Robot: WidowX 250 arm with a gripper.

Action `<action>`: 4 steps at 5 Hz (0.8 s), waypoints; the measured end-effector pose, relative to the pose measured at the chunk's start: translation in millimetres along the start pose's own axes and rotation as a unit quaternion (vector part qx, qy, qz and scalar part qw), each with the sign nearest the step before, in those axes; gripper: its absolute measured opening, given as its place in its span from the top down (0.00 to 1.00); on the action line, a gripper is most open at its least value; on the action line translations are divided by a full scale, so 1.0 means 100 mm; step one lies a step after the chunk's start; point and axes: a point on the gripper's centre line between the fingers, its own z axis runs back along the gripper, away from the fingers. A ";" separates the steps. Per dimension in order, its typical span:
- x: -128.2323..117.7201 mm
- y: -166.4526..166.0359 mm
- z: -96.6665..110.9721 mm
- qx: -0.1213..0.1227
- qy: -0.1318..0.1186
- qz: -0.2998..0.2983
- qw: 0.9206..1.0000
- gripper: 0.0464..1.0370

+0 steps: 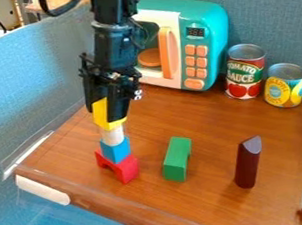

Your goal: Put the yellow cube on top of the white cylinder

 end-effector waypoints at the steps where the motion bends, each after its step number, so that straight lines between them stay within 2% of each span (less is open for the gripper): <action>1: -0.02 0.03 0.02 -0.012 -0.005 0.000 1.000 0.47; 4: 0.02 0.13 0.00 -0.013 -0.001 0.011 1.000 0.47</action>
